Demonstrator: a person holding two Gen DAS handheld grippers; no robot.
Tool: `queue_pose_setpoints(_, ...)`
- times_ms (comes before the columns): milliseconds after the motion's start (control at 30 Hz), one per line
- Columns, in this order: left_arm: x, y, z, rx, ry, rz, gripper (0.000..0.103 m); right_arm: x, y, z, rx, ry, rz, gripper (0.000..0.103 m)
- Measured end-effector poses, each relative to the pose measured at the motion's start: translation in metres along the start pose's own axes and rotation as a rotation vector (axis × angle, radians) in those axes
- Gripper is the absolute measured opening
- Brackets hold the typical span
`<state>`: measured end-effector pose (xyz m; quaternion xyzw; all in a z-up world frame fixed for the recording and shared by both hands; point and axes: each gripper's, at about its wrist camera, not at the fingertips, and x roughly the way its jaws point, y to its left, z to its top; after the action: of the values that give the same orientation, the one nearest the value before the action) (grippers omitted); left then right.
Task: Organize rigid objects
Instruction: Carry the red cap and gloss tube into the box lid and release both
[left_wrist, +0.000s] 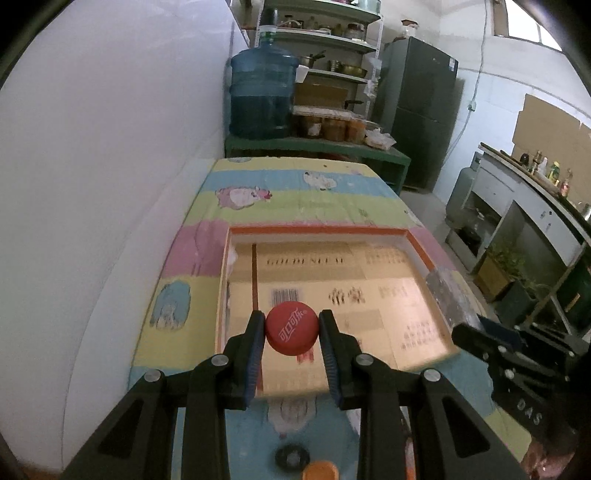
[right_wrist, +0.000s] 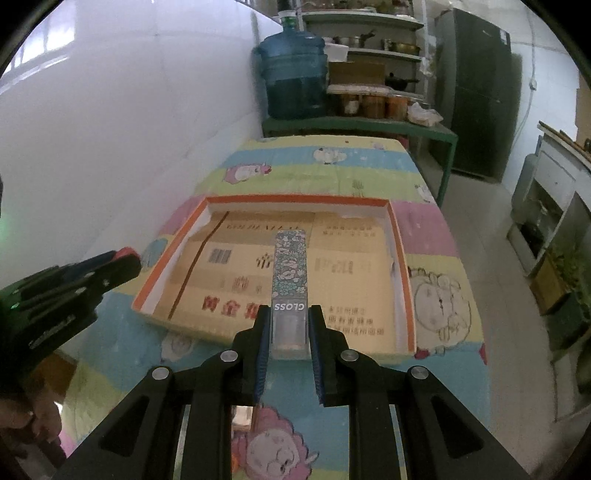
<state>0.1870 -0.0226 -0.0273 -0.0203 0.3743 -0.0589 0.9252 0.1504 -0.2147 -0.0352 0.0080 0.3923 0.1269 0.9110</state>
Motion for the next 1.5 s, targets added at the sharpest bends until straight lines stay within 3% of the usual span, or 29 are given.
queue_pose_setpoints(367,0.078,-0.003,0.037,0.017,0.066,0.041,0.030,0.055,-0.023,0.037,0.026,0.039,-0.016,0.020)
queue_pose_setpoints(767,0.145,-0.007,0.037,0.055,0.167,0.061,0.030,0.109,-0.045,0.041,0.073,0.128,-0.027,0.020)
queue_pose_setpoints(1500,0.167,-0.008,0.029,0.076,0.251,0.038,0.031,0.136,-0.049,0.031,0.073,0.197,-0.035,0.021)
